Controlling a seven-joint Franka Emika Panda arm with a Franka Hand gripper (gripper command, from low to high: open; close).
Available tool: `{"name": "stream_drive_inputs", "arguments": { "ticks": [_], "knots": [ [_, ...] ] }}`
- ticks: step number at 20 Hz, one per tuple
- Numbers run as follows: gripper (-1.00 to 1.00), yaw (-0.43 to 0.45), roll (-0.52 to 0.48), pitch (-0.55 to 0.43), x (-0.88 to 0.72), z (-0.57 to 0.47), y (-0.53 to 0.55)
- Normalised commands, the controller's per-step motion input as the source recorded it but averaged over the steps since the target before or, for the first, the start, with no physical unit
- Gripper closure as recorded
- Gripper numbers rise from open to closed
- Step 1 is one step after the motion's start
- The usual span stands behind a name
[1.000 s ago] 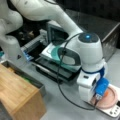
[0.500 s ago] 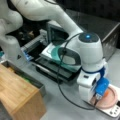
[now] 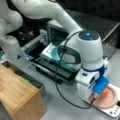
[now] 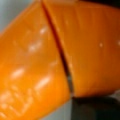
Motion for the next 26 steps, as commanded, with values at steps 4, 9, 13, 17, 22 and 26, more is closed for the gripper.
{"name": "stream_drive_inputs", "arguments": {
  "ticks": [4, 9, 13, 17, 22, 26],
  "knots": [
    [1.00, -0.338, -0.033, 0.031, -0.21, 0.13, -0.01],
    [1.00, -0.472, -0.050, 0.026, -0.15, 0.09, -0.01],
    [1.00, -0.615, -0.050, 0.002, -0.13, 0.13, 0.02],
    [1.00, -0.631, 0.003, -0.017, -0.11, 0.14, 0.04],
    [1.00, -0.636, 0.112, -0.049, 0.03, 0.17, 0.08],
    [1.00, -0.551, 0.106, -0.066, 0.09, 0.12, 0.05]
  ]
}}
